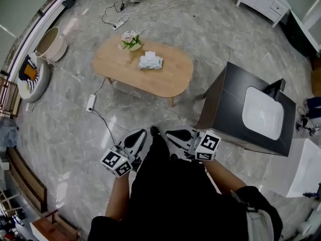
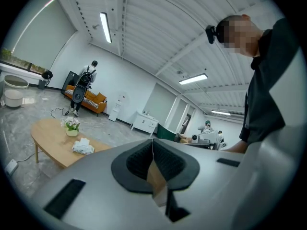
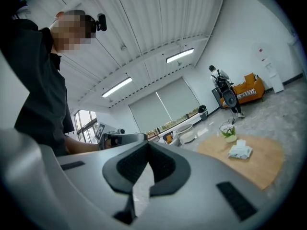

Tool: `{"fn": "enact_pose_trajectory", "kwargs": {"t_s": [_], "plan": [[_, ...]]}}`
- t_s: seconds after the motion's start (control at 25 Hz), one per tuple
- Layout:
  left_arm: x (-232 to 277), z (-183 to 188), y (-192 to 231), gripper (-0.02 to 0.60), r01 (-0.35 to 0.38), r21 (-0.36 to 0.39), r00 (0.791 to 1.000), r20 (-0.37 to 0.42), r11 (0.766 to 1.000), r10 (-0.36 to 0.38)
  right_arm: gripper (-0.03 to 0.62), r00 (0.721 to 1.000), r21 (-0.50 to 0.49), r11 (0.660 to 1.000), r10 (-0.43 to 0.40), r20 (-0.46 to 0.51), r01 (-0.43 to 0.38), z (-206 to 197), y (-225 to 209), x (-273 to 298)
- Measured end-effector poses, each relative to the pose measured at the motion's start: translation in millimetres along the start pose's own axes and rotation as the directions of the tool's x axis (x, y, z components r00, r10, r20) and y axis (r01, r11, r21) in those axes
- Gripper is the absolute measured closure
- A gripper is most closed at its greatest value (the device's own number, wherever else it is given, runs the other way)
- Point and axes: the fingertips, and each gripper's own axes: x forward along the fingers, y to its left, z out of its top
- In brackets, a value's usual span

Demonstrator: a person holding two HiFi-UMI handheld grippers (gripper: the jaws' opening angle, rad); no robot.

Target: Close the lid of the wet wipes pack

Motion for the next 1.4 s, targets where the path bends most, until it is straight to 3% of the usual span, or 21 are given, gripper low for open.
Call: {"fn": "enact_pose_trajectory", "kwargs": {"t_s": [0.24,0.48,0.68,1.24,1.4], "plan": [[36,35,81,0.565,0.033,-0.064,0.999,0.017,0.997,-0.032,0.585,0.997,0.0,0.997,-0.075,-0.024,0.075,40,-72,44],[77,75,160,0.565,0.098,-0.069,0.995,0.022,0.993,-0.096,0.585,0.983,-0.058,0.982,-0.181,-0.035,0.179,83,-145,79],[105,109,203,0.565,0.114,-0.069,0.993,0.028,0.991,-0.112,0.585,0.97,-0.048,0.969,-0.242,-0.027,0.241,106,-190,89],[203,146,300,0.565,0.063,-0.103,0.997,-0.042,0.993,-0.068,0.585,0.983,-0.013,0.984,-0.177,-0.038,0.177,147,-349,145],[234,157,325,0.565,0.04,-0.08,0.995,-0.086,0.996,-0.047,0.585,0.986,-0.01,0.986,-0.166,-0.031,0.166,164,-398,150]]}}
